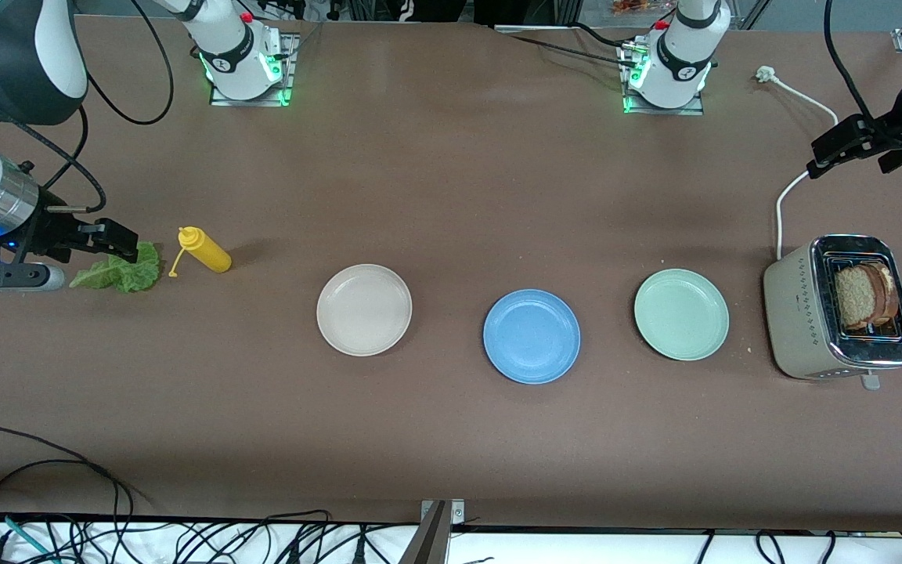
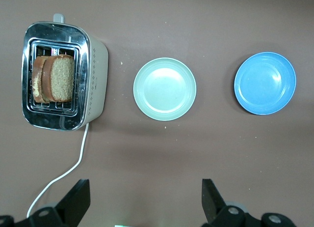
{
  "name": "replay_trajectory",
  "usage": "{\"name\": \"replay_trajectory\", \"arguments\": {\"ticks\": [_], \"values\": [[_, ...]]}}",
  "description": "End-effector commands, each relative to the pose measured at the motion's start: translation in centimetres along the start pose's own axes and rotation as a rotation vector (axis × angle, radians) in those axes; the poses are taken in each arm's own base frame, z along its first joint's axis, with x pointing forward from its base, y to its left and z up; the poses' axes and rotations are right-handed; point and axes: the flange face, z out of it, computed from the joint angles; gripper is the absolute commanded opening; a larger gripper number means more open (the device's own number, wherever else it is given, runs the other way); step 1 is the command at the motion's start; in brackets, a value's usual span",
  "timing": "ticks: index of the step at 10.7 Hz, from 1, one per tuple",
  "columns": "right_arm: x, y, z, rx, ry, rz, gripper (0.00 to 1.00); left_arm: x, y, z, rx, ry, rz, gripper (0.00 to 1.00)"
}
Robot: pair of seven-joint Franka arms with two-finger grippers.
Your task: Make sandwich in blue plate with both arms
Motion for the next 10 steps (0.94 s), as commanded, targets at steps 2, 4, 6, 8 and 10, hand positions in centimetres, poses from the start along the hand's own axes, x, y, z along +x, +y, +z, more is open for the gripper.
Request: {"name": "replay_trajectory", "arguments": {"ticks": [2, 4, 6, 8, 10], "values": [[-0.49, -0.07, -0.47, 0.004, 0.011, 0.000, 1.00, 0.14, -0.35, -0.64, 0.018, -0.002, 0.015, 1.00], [-0.49, -0.05, -0.47, 0.002, 0.011, 0.001, 1.00, 0.12, -0.19, -0.64, 0.019, -0.002, 0.018, 1.00], [-0.45, -0.04, -0.50, 0.001, 0.014, -0.001, 1.00, 0.12, -0.35, -0.63, 0.019, -0.003, 0.015, 1.00], [-0.45, -0.05, -0.50, 0.002, 0.014, 0.007, 1.00, 0.15, -0.60, -0.63, 0.018, -0.003, 0.011, 1.00], [-0.55, -0.15, -0.17, 0.002, 0.003, 0.012, 1.00, 0.14, -0.52, -0.63, 0.019, -0.003, 0.012, 1.00]]}}
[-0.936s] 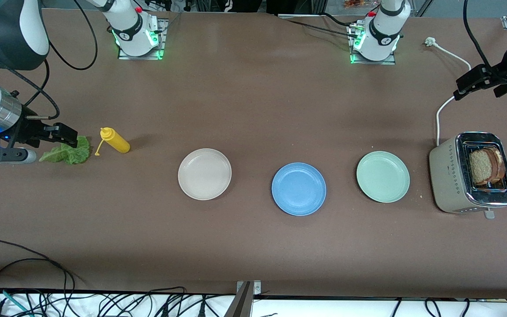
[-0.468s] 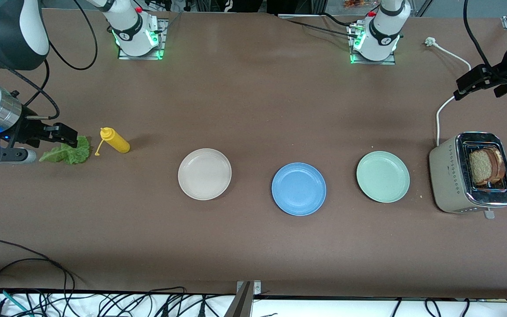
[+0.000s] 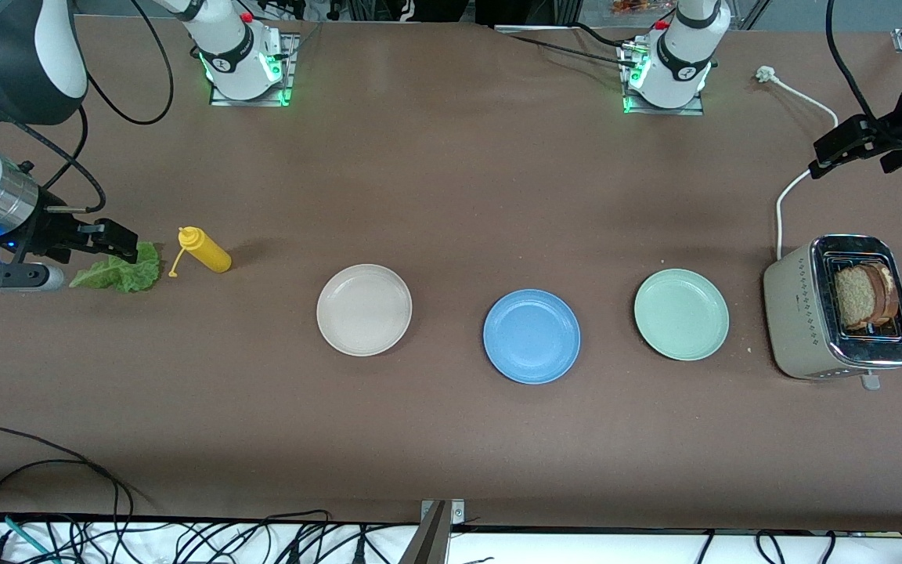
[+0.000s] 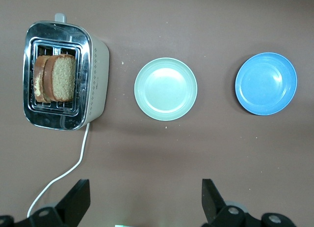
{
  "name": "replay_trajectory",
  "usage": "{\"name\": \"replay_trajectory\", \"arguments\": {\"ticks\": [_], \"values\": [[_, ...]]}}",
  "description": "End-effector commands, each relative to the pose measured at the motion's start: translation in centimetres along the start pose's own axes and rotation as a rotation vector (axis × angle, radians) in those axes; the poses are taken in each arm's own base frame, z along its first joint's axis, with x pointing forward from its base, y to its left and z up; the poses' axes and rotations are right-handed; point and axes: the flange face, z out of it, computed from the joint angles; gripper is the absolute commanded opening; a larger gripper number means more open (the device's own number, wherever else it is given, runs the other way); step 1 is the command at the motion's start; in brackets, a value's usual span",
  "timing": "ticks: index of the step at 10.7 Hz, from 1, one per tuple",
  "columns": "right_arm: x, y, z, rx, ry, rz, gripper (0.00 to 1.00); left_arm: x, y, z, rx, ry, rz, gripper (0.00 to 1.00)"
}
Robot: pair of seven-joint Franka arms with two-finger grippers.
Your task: Make sandwich in blue plate with both arms
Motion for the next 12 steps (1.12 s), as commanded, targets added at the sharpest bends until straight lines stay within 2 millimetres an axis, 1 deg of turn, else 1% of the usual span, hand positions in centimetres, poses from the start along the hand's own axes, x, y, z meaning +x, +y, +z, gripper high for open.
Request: {"name": "replay_trajectory", "arguments": {"ticks": [1, 12], "values": [[-0.59, -0.16, -0.06, 0.003, -0.002, 0.015, 1.00, 0.12, -0.31, -0.64, 0.019, -0.003, 0.015, 1.00], [-0.34, -0.10, -0.01, 0.003, 0.012, 0.016, 1.00, 0.09, -0.05, -0.63, 0.017, -0.003, 0.020, 1.00]]}}
